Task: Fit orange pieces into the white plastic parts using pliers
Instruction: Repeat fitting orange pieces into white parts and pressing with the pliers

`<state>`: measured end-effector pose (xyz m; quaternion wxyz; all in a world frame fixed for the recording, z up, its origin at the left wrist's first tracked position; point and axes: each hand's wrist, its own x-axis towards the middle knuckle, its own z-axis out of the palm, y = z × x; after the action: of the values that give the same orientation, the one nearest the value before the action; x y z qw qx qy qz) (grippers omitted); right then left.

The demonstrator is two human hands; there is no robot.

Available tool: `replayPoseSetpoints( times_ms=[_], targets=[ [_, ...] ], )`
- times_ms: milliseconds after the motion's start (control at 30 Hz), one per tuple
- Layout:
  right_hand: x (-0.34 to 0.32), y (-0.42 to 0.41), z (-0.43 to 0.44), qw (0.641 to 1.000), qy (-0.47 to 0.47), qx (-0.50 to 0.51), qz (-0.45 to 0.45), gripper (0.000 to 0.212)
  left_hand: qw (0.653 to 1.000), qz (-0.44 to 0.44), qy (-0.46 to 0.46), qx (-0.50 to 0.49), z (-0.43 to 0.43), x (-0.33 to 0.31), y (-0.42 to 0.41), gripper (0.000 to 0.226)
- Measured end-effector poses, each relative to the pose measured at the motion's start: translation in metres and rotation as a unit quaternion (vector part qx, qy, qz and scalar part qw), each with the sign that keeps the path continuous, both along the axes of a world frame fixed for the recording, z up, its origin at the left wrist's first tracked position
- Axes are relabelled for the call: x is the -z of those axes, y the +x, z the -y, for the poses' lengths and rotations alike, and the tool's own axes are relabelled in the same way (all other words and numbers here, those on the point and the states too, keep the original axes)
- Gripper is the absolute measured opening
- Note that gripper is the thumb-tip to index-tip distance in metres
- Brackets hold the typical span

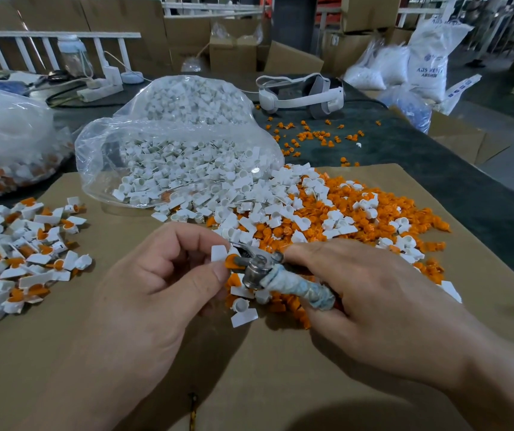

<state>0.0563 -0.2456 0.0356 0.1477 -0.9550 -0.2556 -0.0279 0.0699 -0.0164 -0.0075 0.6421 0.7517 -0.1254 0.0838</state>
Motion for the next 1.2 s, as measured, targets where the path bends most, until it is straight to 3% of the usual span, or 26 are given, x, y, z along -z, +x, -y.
replayPoseSetpoints(
  times_ms=[100,233,400,667,800,1033,1133,1200],
  targets=[
    [0.0,0.0,-0.001,0.999,-0.032,-0.001,0.013,0.051,1.0,0.001,0.003,0.007,0.001,-0.002,-0.001,0.033],
    [0.0,0.0,-0.006,0.998,-0.06,-0.002,0.028,0.03,1.0,0.002,-0.006,0.009,0.002,-0.003,-0.003,0.032],
    [-0.004,-0.002,-0.011,0.997,-0.069,0.022,0.015,0.037,1.0,0.01,0.011,0.023,0.003,-0.004,-0.003,0.029],
    [-0.002,-0.005,-0.014,0.995,-0.076,0.045,0.047,0.028,0.999,0.009,-0.015,0.034,0.003,-0.008,-0.004,0.026],
    [0.002,-0.006,-0.014,0.995,-0.055,0.061,0.055,0.034,1.0,0.005,0.003,0.005,0.004,-0.011,-0.007,0.027],
    [0.012,0.007,-0.006,0.989,-0.068,0.103,0.087,0.063,0.989,-0.029,0.056,-0.13,0.004,-0.01,-0.003,0.01],
    [0.016,0.012,-0.006,0.982,-0.13,0.111,0.078,0.068,0.988,-0.076,0.074,-0.112,0.007,-0.01,-0.005,0.01],
    [0.018,0.015,-0.006,0.981,-0.146,0.108,0.062,0.068,0.989,-0.119,0.04,-0.076,0.012,-0.008,-0.005,0.017]
  ],
)
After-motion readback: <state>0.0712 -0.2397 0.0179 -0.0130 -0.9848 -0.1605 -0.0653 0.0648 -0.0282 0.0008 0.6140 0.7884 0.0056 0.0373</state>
